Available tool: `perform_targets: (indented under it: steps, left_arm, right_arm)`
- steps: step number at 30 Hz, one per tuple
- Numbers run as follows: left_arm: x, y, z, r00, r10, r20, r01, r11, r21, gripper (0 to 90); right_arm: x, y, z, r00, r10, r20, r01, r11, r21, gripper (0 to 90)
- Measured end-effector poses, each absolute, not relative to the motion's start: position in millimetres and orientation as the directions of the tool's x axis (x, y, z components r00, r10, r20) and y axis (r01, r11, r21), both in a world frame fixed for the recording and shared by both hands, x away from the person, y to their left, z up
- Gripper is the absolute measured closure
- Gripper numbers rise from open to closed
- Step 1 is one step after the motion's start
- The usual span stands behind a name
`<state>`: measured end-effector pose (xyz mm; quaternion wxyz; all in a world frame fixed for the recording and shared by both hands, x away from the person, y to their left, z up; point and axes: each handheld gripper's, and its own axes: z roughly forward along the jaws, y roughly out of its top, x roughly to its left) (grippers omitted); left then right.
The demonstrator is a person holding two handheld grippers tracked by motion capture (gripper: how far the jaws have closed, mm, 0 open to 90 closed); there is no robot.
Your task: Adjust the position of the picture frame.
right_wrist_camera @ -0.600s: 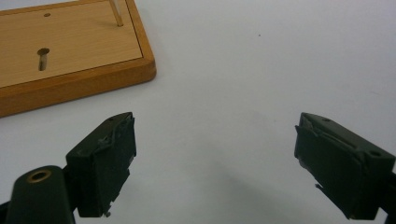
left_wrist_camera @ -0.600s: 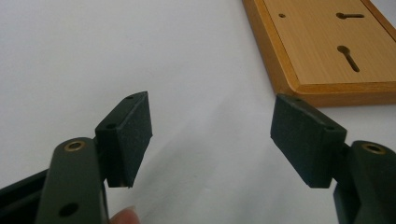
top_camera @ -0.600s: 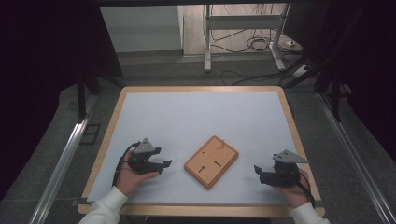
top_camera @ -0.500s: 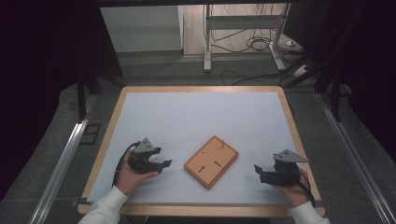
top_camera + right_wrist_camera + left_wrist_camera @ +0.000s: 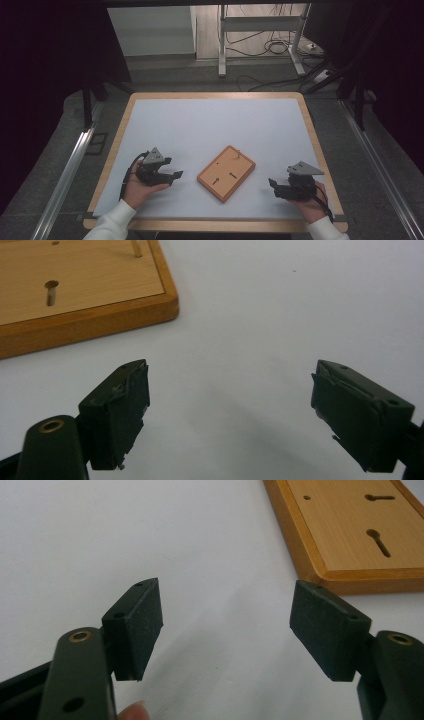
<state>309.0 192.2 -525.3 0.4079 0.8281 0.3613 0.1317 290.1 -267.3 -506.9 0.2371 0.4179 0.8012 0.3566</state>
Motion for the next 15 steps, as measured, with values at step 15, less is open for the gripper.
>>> perform_targets:
  steps: [15]
  left_arm:
    - [309,190,-526,0.707,0.704,-0.067,0.486,-0.415,0.769,29.0]
  right_arm:
    - [300,-243,-497,-0.576,0.814,-0.071,0.478,0.405,0.779,16.8]
